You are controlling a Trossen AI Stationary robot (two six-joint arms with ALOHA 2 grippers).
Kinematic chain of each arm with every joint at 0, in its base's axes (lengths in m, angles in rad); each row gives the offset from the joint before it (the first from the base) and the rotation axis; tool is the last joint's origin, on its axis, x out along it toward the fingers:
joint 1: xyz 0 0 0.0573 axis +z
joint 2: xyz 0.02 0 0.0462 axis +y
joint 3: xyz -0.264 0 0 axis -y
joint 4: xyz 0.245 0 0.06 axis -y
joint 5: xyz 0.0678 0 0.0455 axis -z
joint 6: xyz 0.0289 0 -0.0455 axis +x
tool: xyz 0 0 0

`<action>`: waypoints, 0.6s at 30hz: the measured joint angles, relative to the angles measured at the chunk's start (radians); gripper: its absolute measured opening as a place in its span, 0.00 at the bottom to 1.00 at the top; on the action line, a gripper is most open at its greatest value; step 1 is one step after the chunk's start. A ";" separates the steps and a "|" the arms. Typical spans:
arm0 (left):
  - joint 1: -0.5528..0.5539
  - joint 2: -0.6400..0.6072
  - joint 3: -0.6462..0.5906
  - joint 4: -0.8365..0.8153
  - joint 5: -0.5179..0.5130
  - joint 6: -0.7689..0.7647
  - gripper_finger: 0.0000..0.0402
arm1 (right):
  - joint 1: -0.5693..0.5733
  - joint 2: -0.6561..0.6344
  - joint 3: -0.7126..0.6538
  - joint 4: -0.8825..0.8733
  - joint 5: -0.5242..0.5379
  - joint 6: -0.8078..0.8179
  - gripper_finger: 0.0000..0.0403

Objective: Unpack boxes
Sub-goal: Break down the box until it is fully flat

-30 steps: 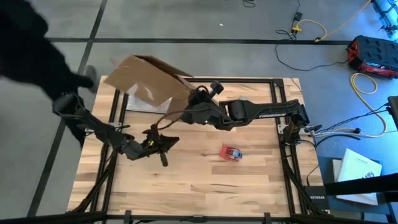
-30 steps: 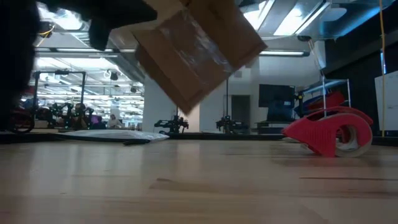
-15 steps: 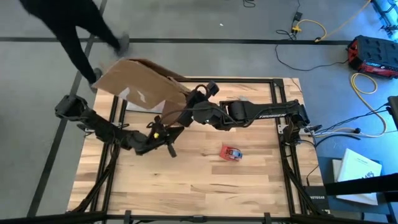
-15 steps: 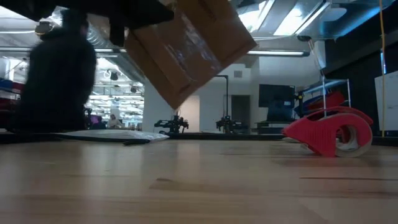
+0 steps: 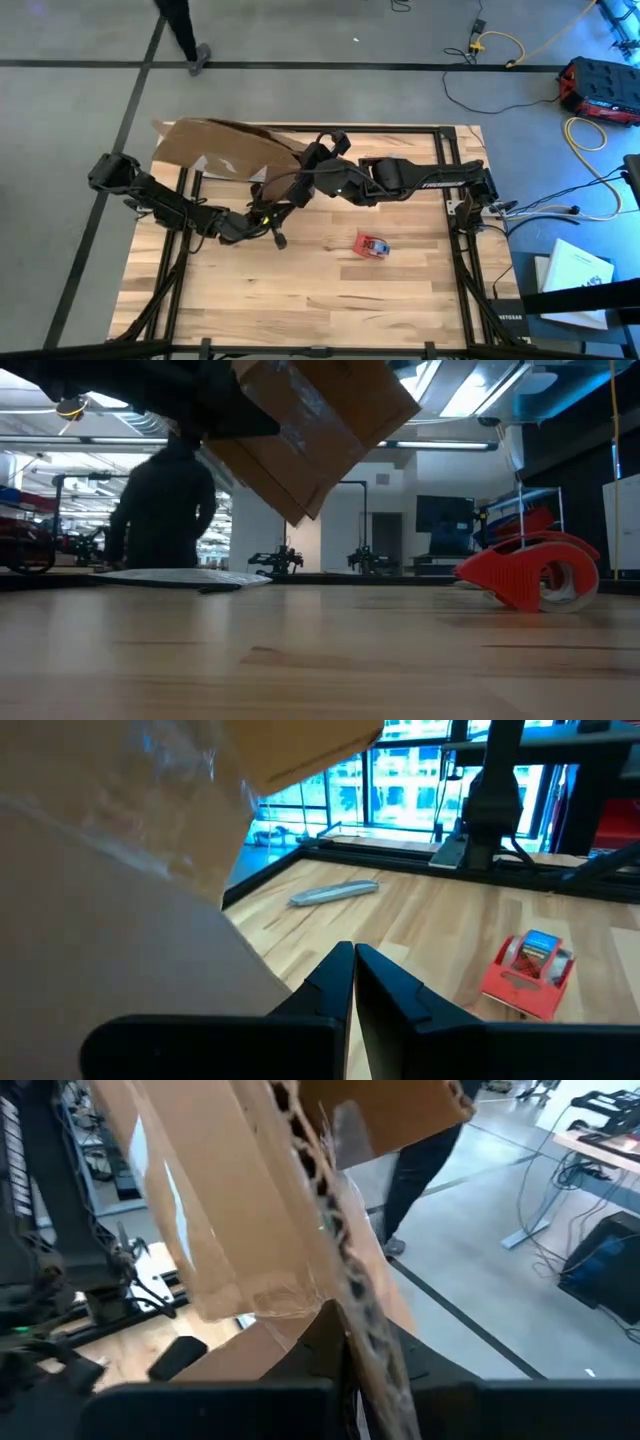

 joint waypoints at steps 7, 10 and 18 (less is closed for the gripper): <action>0.007 -0.001 0.000 -0.003 -0.006 0.000 0.00 | 0.006 0.000 0.080 -0.159 -0.044 0.084 0.00; 0.007 -0.001 0.000 -0.005 -0.026 0.000 0.00 | 0.013 -0.001 0.102 -0.203 -0.072 0.122 0.00; 0.009 -0.001 0.000 -0.112 -0.044 -0.001 0.00 | 0.026 -0.003 0.169 -0.260 -0.273 0.215 0.00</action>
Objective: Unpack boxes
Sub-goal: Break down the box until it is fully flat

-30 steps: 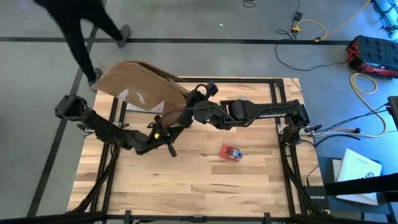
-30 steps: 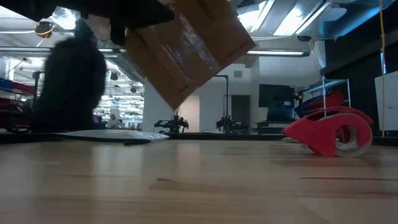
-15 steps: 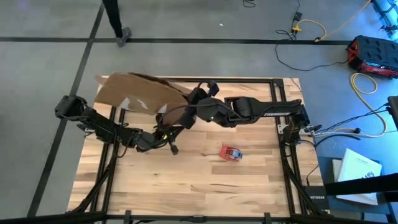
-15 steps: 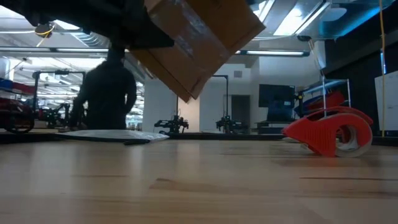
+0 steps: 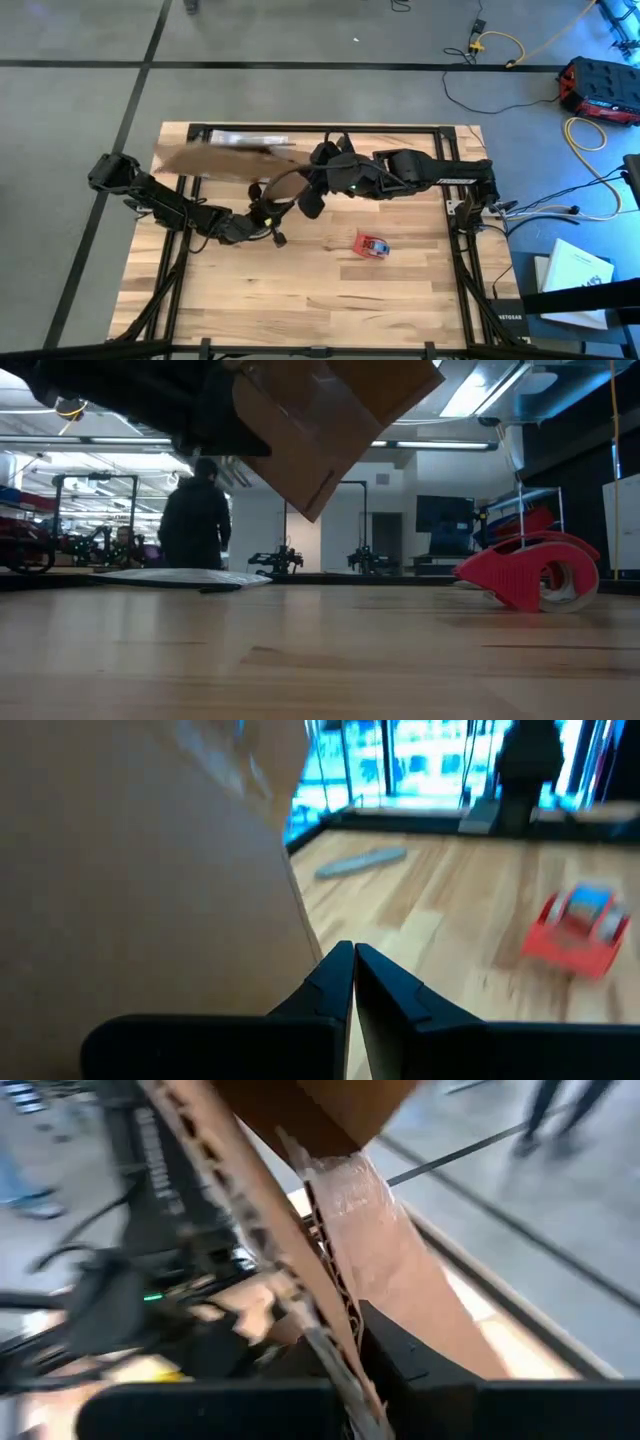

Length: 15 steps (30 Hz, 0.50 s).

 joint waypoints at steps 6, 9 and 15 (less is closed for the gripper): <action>-0.002 0.000 -0.001 -0.152 -0.004 -0.083 0.00 | 0.015 0.000 0.025 -0.086 -0.139 0.070 0.00; -0.002 -0.001 0.000 -0.171 -0.006 -0.102 0.00 | 0.020 0.002 0.025 -0.133 -0.193 0.122 0.00; -0.003 -0.001 0.000 -0.173 -0.008 -0.096 0.00 | 0.032 0.002 0.023 -0.156 -0.211 0.147 0.00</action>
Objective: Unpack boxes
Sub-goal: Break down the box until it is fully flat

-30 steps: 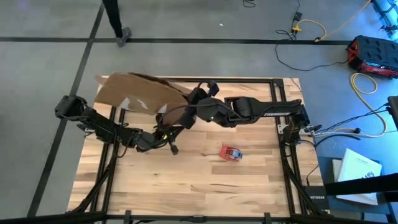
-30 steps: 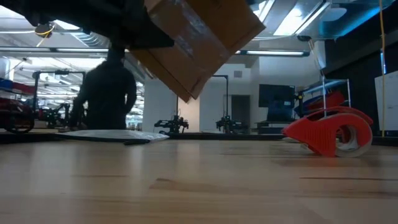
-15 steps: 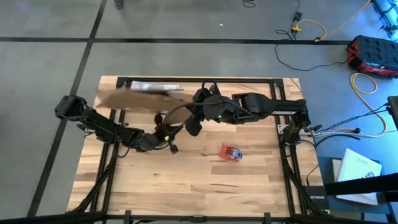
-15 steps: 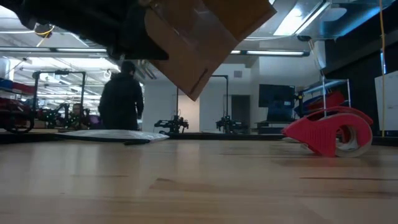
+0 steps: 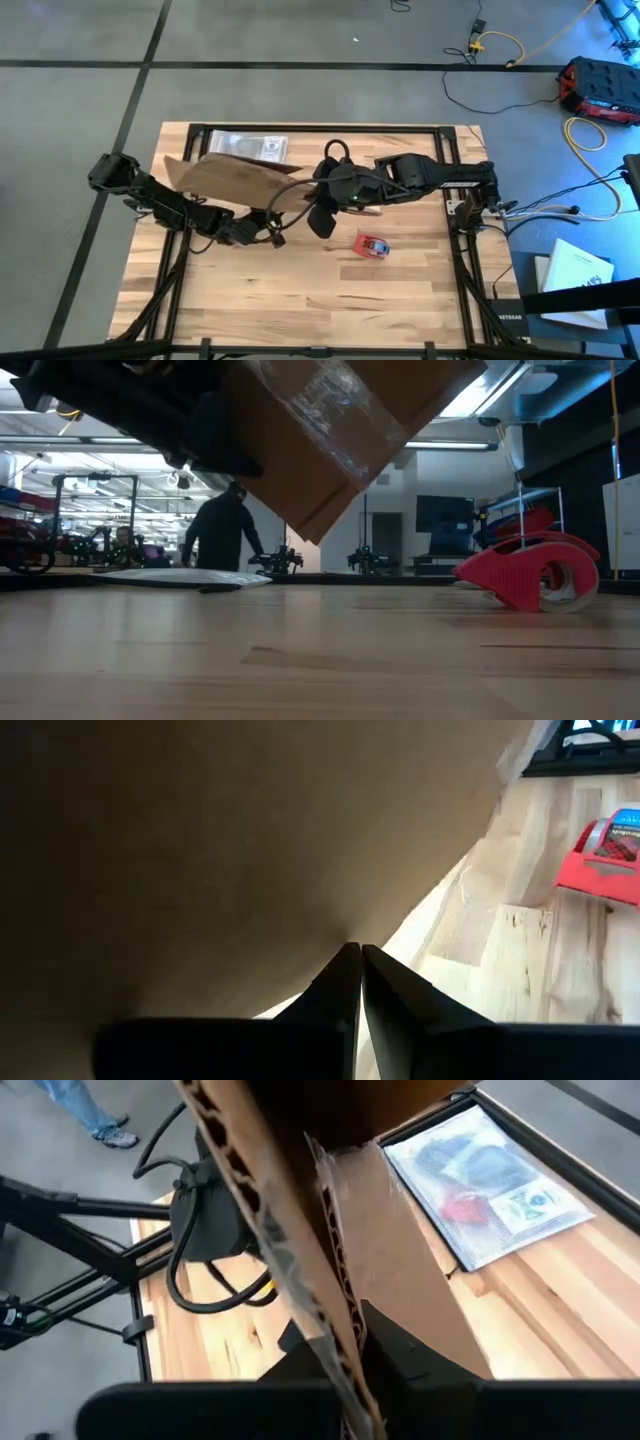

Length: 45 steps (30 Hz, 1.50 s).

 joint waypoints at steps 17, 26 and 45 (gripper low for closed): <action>0.000 -0.001 -0.003 0.125 -0.066 -0.024 0.00 | -0.004 -0.006 -0.141 0.188 -0.064 -0.003 0.00; 0.001 -0.002 -0.003 0.103 -0.071 -0.014 0.00 | -0.005 -0.003 -0.142 0.166 -0.049 -0.042 0.00; -0.081 -0.005 -0.002 -0.693 -0.030 -0.335 0.00 | -0.005 0.040 -0.268 -0.026 -0.130 -0.253 0.00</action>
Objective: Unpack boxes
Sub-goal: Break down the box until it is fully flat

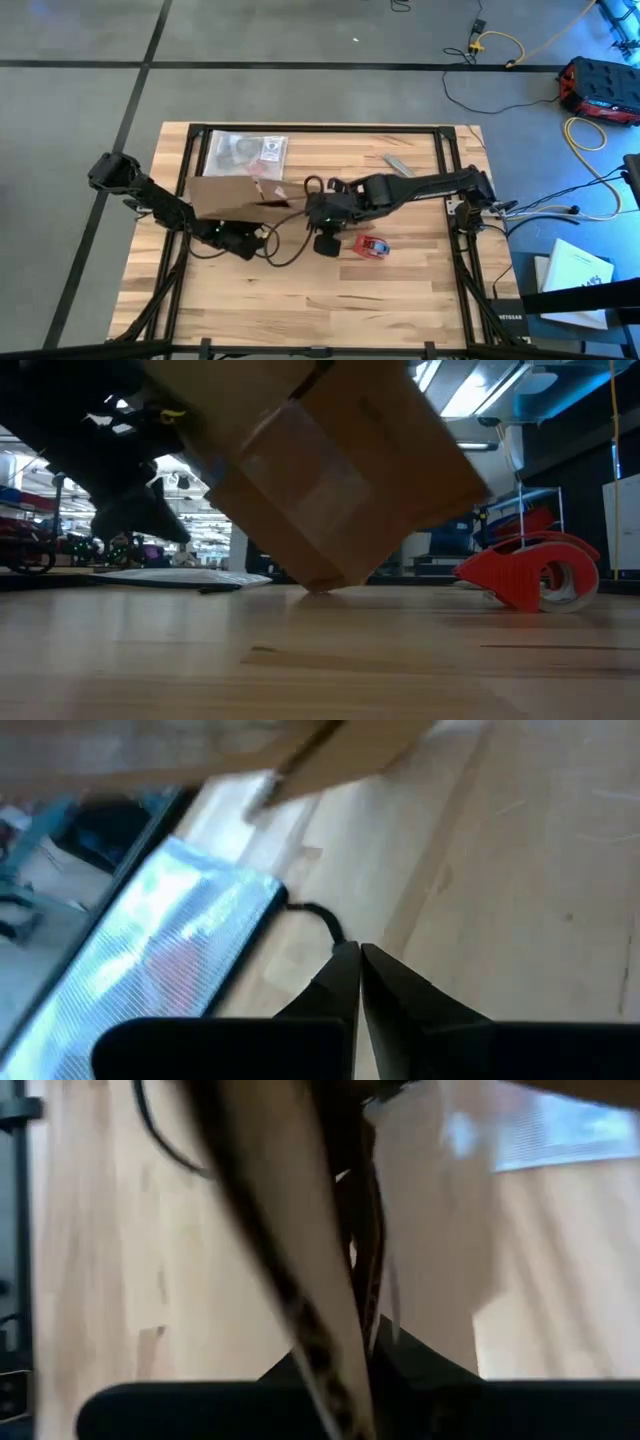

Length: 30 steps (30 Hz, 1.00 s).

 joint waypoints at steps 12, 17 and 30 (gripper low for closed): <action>-0.033 0.001 -0.001 -0.192 0.421 -0.230 0.00 | 0.000 0.002 -0.150 0.039 0.037 -0.017 0.00; -0.053 -0.001 0.002 -0.249 0.576 -0.335 0.00 | -0.001 0.002 -0.150 0.027 0.067 -0.079 0.00; -0.162 -0.055 -0.001 -0.283 0.975 -0.647 0.00 | -0.002 0.002 -0.151 -0.146 0.308 -0.122 0.00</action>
